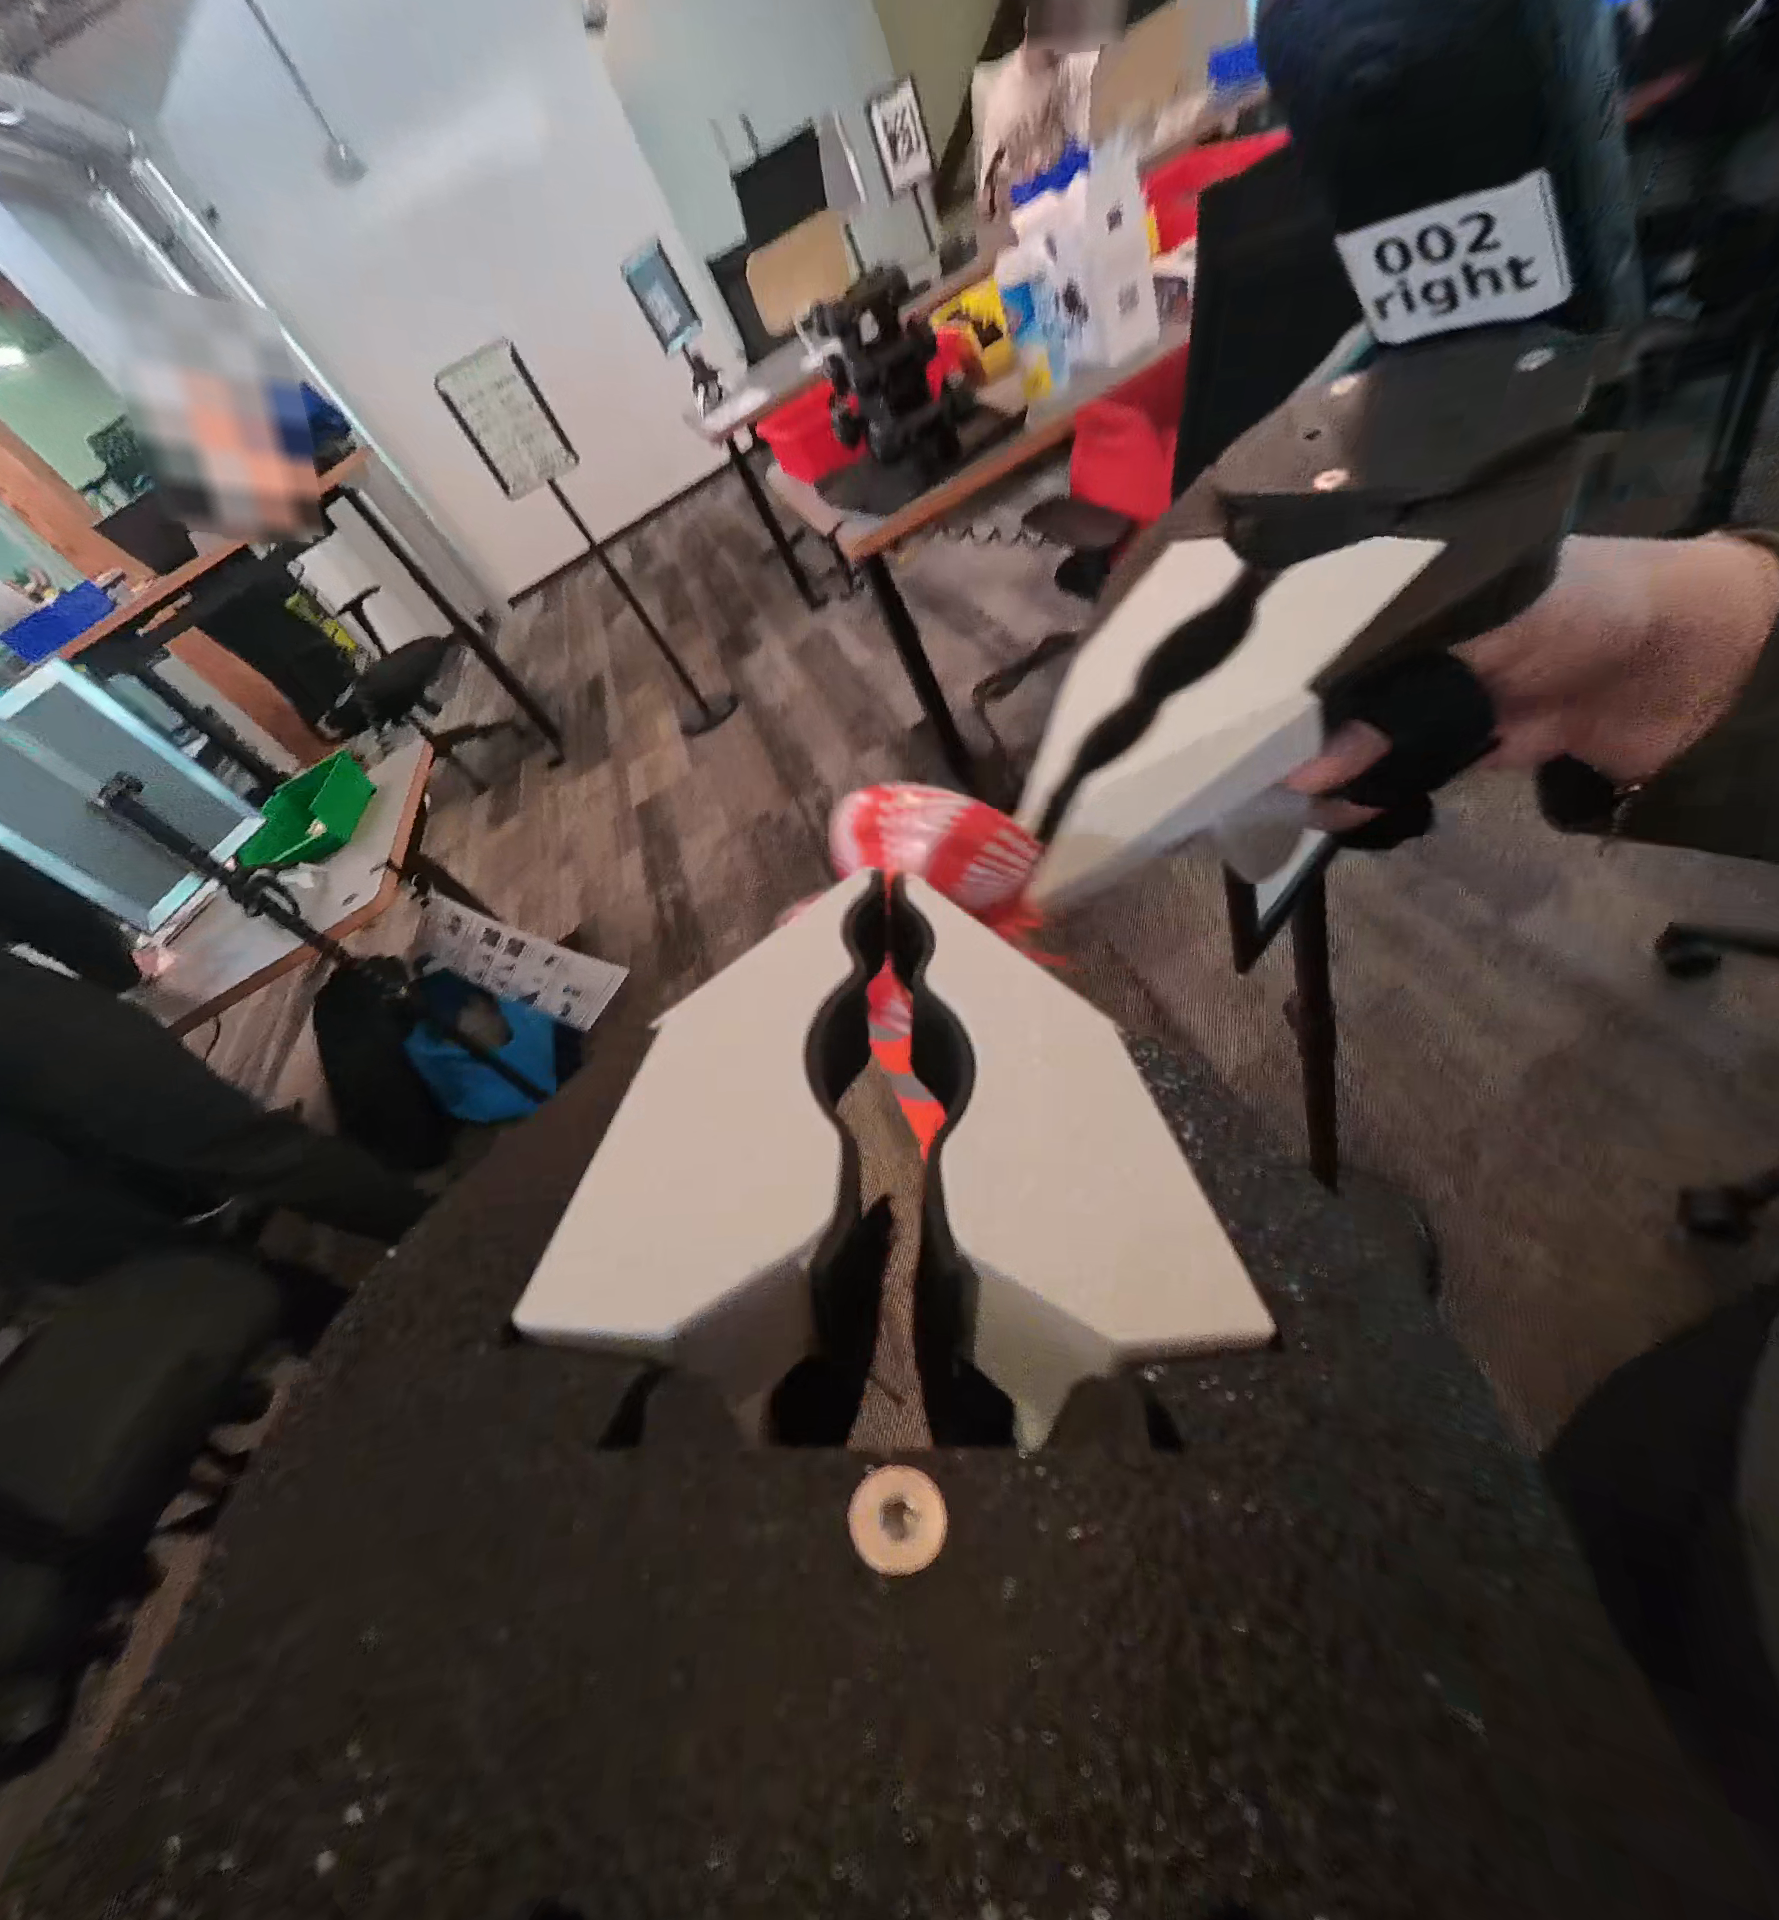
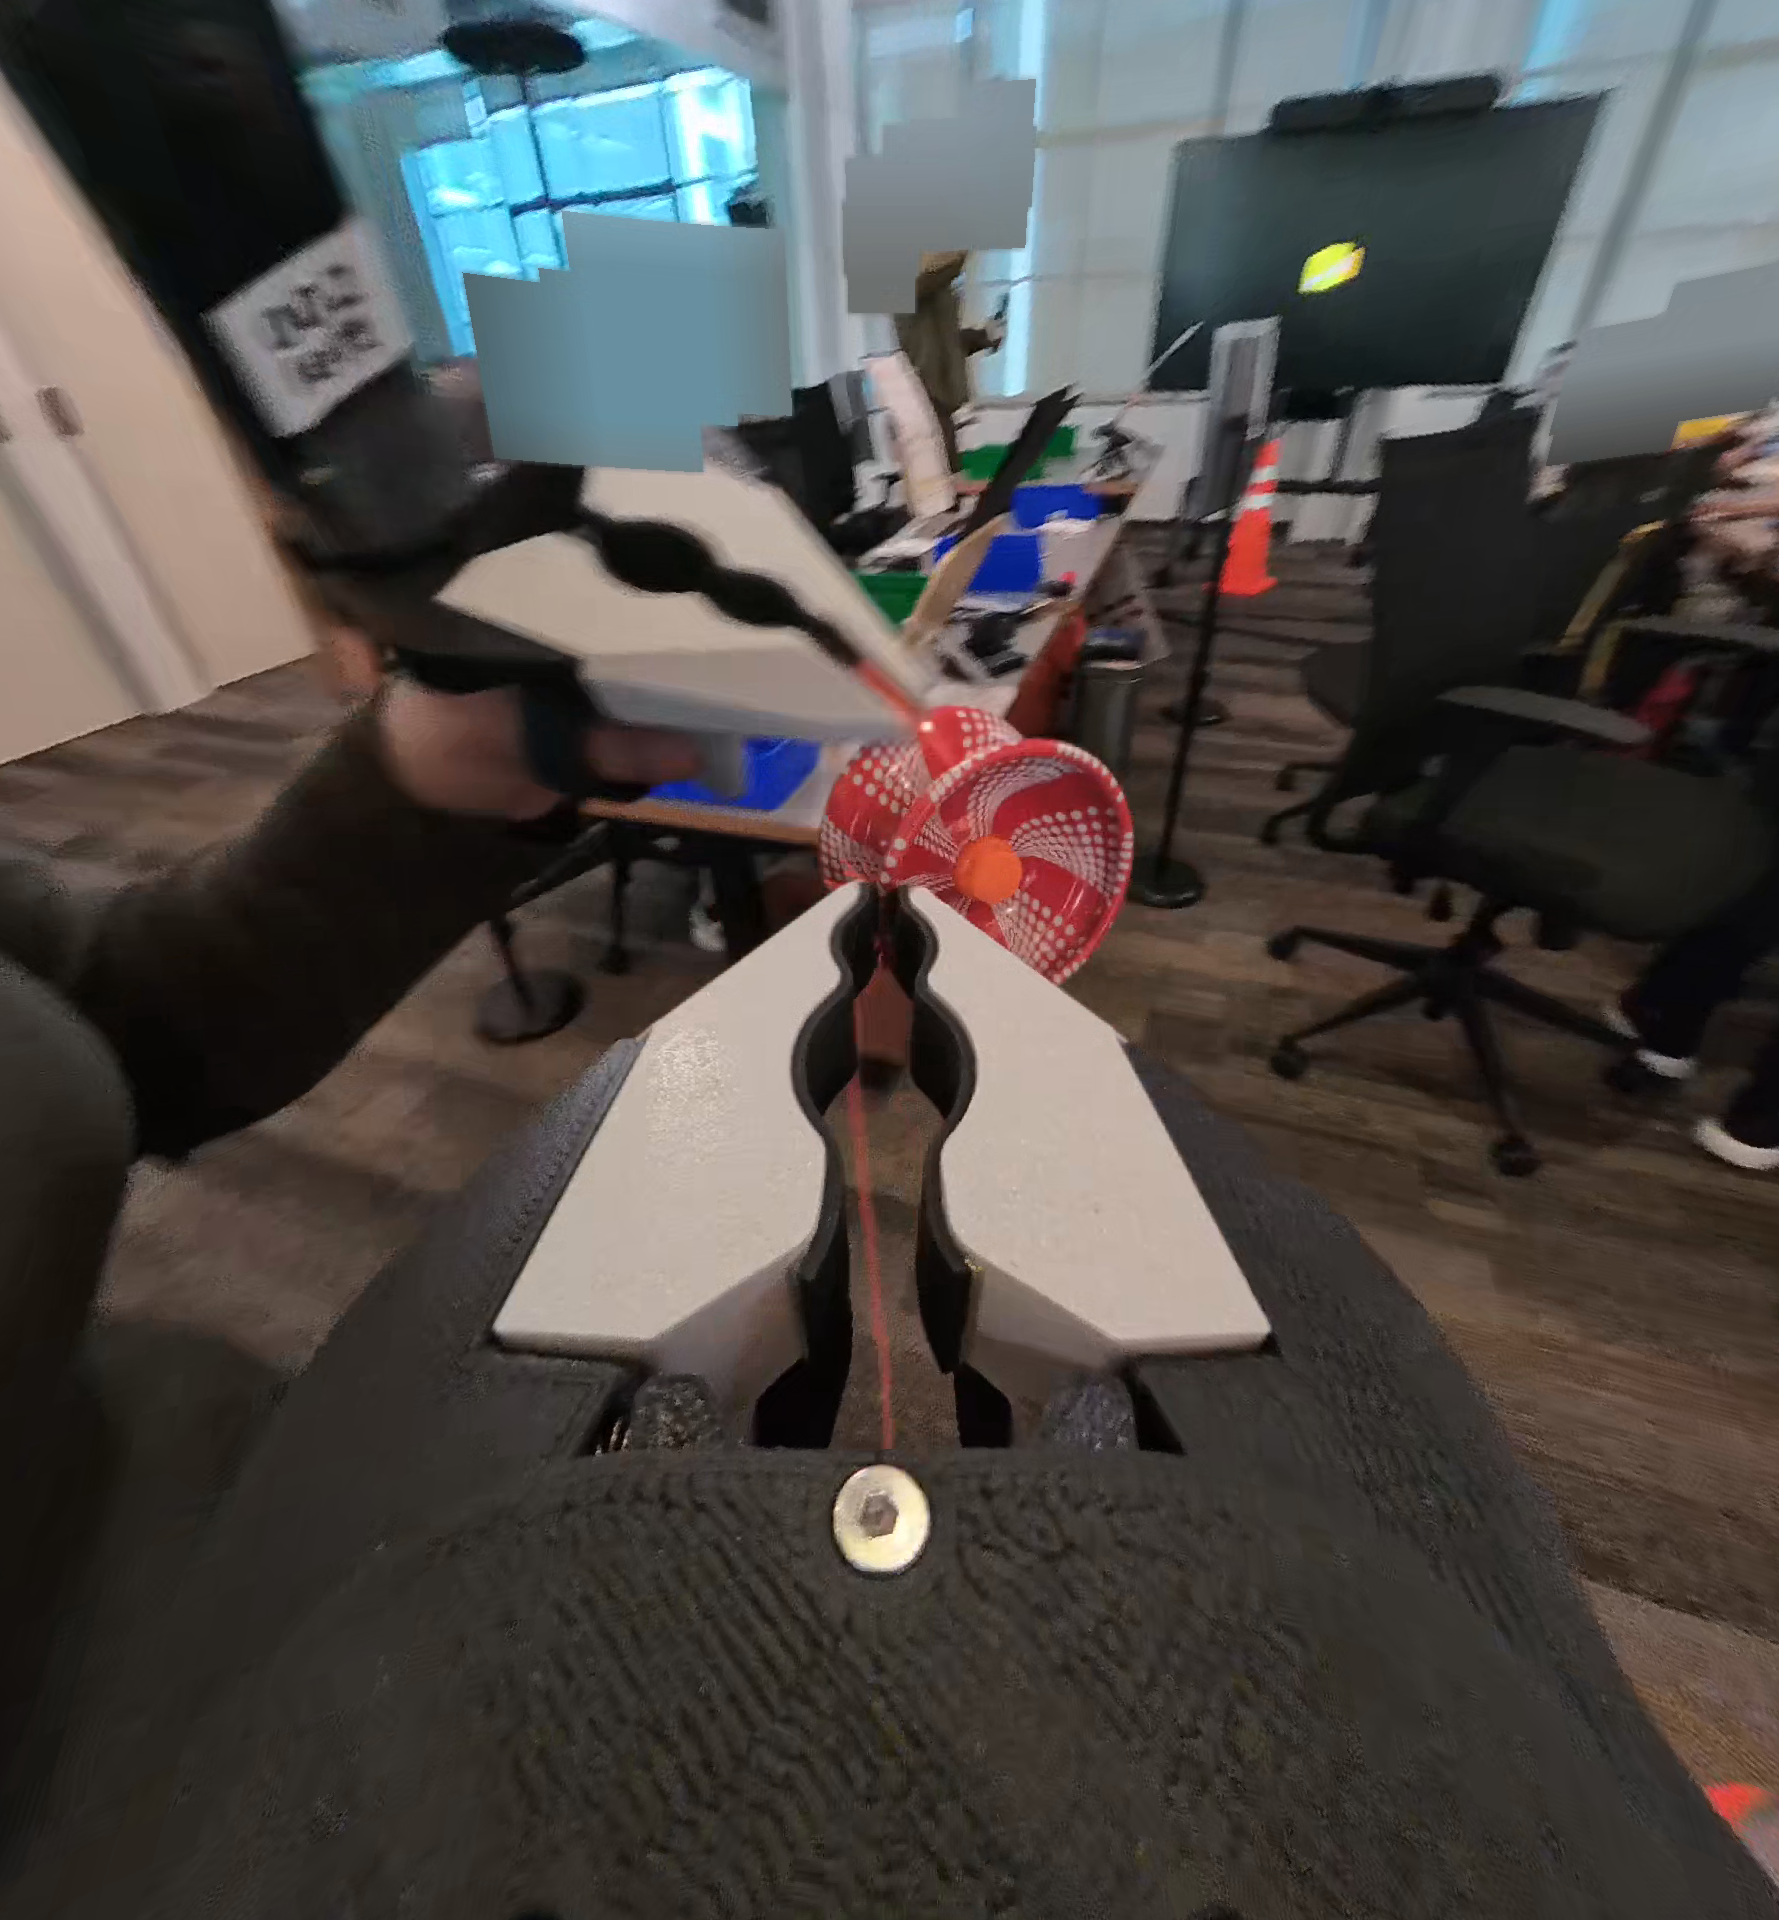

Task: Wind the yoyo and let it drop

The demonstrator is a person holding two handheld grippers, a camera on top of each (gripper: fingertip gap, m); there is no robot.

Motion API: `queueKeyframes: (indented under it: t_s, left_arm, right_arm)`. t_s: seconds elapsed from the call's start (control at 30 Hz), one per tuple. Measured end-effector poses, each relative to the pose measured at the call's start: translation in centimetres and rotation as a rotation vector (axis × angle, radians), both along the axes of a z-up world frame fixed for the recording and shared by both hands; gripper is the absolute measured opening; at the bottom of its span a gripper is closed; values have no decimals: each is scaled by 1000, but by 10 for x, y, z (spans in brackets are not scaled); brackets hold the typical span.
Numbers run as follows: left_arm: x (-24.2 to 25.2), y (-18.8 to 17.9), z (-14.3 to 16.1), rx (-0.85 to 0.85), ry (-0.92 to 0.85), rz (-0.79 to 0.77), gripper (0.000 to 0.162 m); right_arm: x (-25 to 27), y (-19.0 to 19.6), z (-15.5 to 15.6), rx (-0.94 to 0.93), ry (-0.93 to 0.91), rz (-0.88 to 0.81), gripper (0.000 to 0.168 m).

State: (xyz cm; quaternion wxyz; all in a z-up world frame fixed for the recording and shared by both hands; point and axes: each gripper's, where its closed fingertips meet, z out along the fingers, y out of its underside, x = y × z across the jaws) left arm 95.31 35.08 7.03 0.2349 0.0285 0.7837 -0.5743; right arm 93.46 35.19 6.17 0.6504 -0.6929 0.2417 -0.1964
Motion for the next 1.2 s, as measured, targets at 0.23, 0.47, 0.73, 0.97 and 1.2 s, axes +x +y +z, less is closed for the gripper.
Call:
queueKeyframes:
  t_s: [0.23, 0.47, 0.73, 0.97, 1.2]
  left_arm:
    - [-33, -20, -40, 35, 194, 19, 0]
    - [-3, -14, -68, -133, 474, -18, 0]
    - [-17, 1, 6, -92, 253, -138, 0]
    - [-56, -6, -20, 47, 409, -143, 0]
    - [-44, -11, -50, -191, 645, -194, 0]
  right_arm:
    - [-1, -15, 25, 236, -75, -122, 0]
    - [-34, 1, 39, 359, -60, 158, 0]
    - [-40, 6, -5, -266, -178, 93, 1]
    - [-16, -3, 32, -9, -214, -145, 1]
    - [-28, 2, 47, 282, -100, -9, 0]
